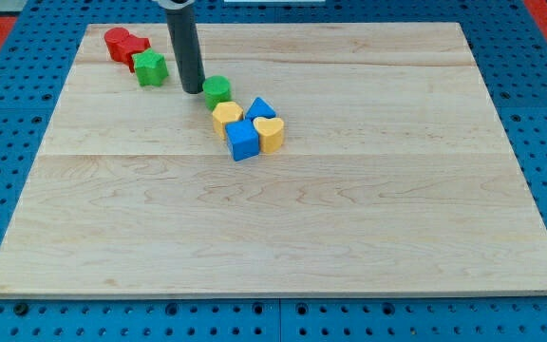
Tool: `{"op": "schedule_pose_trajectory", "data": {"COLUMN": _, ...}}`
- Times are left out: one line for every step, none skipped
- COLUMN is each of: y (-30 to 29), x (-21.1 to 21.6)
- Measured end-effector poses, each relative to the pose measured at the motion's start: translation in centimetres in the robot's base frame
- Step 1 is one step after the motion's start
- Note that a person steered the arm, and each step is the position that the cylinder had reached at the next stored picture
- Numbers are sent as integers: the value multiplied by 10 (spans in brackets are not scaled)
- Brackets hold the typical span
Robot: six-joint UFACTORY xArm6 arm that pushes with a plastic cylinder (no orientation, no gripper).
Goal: Move your arm closer to the red star
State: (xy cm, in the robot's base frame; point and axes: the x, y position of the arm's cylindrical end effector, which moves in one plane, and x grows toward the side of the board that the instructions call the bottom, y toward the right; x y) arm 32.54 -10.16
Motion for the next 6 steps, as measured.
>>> {"op": "schedule_pose_trajectory", "data": {"y": 19, "x": 2}}
{"op": "schedule_pose_trajectory", "data": {"y": 30, "x": 6}}
{"op": "schedule_pose_trajectory", "data": {"y": -2, "x": 7}}
{"op": "schedule_pose_trajectory", "data": {"y": -76, "x": 7}}
{"op": "schedule_pose_trajectory", "data": {"y": -146, "x": 3}}
{"op": "schedule_pose_trajectory", "data": {"y": -152, "x": -25}}
